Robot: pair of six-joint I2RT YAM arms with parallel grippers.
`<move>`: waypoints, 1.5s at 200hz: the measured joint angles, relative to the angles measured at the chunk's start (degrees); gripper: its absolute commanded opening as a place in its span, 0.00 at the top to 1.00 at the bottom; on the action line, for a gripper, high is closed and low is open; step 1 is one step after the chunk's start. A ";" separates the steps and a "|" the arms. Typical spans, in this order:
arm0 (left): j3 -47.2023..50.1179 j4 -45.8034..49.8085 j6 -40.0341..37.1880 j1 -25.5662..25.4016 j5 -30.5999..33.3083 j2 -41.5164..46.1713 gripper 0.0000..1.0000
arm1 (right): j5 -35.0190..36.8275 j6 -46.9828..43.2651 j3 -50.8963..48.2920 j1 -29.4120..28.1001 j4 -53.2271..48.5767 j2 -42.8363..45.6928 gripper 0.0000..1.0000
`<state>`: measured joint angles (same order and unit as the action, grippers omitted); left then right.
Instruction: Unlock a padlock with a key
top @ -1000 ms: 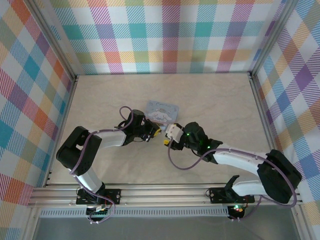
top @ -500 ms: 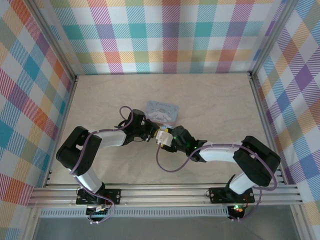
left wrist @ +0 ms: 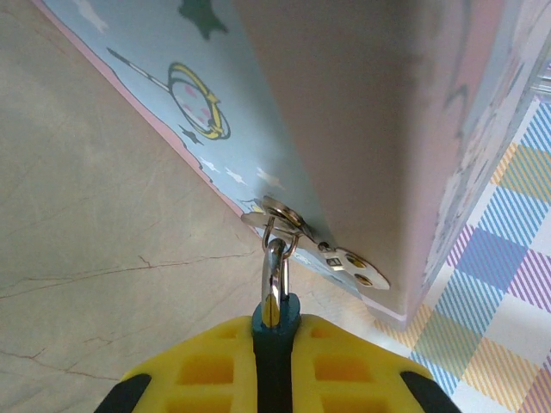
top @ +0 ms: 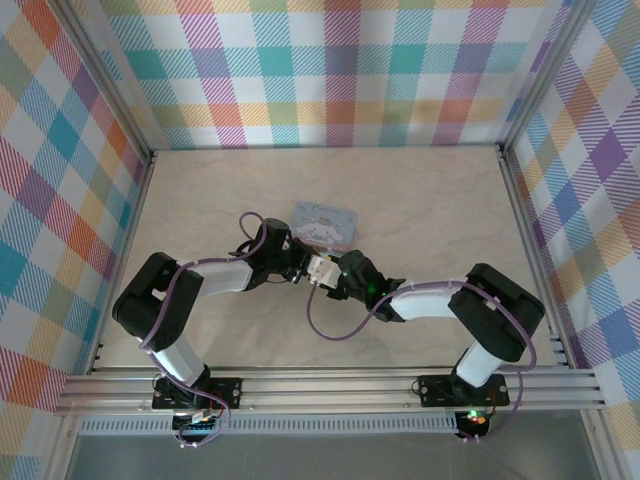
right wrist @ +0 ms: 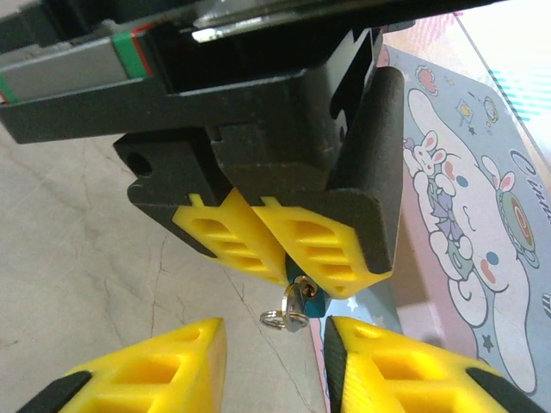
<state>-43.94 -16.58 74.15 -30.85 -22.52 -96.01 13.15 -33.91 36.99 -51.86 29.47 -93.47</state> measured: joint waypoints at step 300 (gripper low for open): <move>-0.04 -0.22 0.46 0.20 0.22 -0.02 1.00 | 3.96 24.33 1.27 -0.28 4.37 -3.61 1.00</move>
<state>-43.99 -16.80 74.61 -30.65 -22.31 -96.03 17.10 -9.58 38.26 -52.14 33.85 -97.08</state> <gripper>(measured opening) 0.108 0.053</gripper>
